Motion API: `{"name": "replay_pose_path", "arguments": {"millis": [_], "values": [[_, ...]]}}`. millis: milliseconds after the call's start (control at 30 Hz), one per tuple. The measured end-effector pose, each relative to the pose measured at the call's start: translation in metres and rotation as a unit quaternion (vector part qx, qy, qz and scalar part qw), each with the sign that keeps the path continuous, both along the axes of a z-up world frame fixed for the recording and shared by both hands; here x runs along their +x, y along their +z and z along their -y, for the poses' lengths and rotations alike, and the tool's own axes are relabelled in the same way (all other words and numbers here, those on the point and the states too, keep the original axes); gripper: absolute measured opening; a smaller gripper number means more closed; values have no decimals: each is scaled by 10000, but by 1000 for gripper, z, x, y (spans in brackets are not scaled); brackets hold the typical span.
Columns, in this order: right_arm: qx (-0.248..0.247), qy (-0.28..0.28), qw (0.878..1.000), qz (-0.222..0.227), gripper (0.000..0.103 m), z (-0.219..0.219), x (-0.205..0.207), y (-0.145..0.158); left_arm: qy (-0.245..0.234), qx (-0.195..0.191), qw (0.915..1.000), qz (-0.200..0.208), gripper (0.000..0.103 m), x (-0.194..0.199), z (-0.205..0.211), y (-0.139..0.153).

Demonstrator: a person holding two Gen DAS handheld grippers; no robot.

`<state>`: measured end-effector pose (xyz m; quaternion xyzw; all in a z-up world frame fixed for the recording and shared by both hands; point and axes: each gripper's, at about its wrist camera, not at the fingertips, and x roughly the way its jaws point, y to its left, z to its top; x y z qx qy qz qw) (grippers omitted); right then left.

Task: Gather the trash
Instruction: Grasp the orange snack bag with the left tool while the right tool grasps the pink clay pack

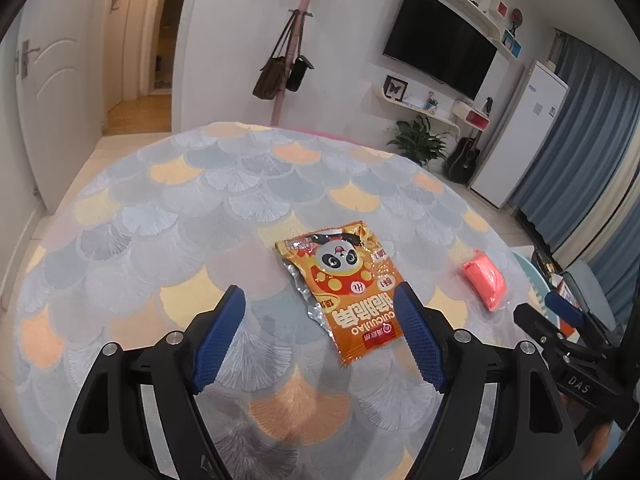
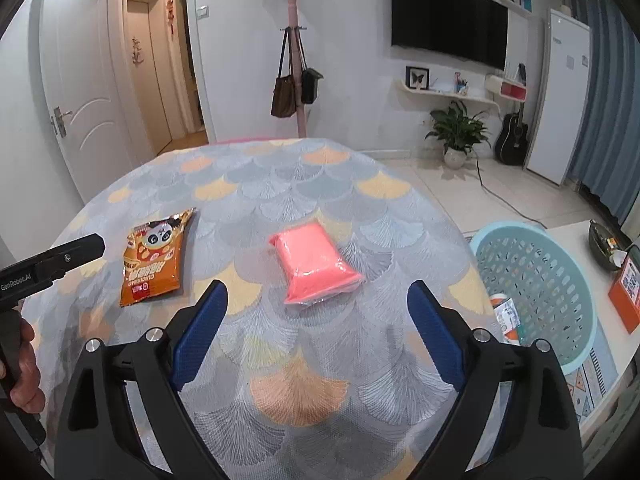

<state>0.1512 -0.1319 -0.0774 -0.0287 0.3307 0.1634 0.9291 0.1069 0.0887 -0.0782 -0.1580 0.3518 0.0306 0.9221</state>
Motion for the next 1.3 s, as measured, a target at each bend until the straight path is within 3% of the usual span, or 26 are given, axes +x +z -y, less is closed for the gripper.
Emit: {"name": "replay_pose_path", "arguments": {"millis": [933, 1300], "values": [[-492, 181, 9957, -769, 86, -19, 21, -21, -65, -97, 9998, -188, 75, 7, 6, -7], [-626, 272, 9948, -756, 34, -24, 18, -24, -106, -89, 9994, -322, 75, 10, 11, -10]]}}
